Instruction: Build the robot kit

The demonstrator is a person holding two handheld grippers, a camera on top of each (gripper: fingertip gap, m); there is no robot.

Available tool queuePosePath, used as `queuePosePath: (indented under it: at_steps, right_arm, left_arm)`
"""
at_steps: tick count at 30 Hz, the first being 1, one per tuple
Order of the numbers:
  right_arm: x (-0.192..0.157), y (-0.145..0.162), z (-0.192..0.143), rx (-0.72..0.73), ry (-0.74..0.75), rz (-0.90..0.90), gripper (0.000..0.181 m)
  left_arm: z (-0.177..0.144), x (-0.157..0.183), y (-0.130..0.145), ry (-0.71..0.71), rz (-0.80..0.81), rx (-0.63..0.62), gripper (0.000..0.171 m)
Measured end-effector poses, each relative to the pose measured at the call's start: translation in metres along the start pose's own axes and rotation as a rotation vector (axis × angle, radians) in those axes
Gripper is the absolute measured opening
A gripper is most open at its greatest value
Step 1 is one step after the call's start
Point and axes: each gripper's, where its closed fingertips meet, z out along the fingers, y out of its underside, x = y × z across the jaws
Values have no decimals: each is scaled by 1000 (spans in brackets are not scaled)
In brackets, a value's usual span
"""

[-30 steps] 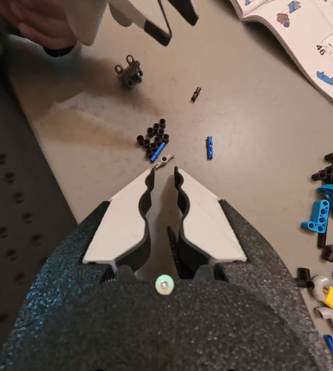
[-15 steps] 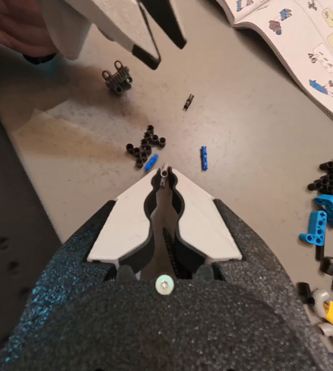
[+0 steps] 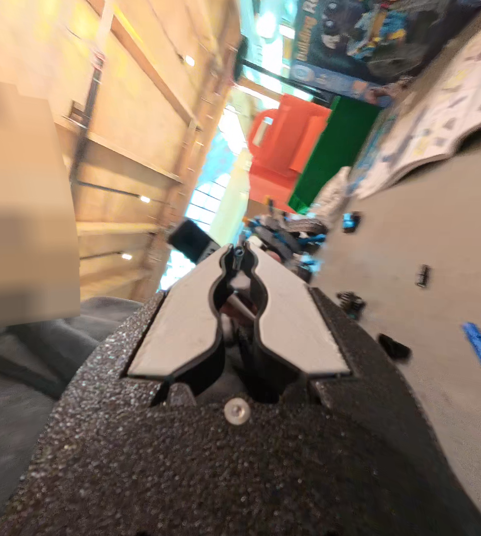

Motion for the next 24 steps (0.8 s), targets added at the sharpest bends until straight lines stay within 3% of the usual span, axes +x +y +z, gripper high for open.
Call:
queuePosePath:
  at_steps: [2, 5, 10, 14, 17, 21, 24]
  right_arm:
    - [-11, -2, 2, 45, -95, -7, 7]
    - [-14, 6, 10, 9, -77, -167, 6]
    - [-23, 11, 16, -21, -86, -271, 7]
    - [-23, 15, 18, -39, -85, -287, 7]
    - [-19, 18, 16, -77, -39, -351, 7]
    - [-11, 12, 3, -196, 161, -722, 30]
    - [-4, 18, -4, -405, 347, -1104, 45]
  left_arm:
    - [-1, -1, -3, 47, -137, 23, 28]
    - [-3, 4, -7, 184, -333, 44, 29]
    - [-5, 16, -20, 292, -410, 110, 22]
    - [-9, 13, -23, 300, -435, 138, 7]
    - [-9, 12, -20, 300, -444, 122, 5]
    - [-10, -1, -10, 287, -540, 94, 5]
    - [-10, -5, -7, 305, -606, 81, 5]
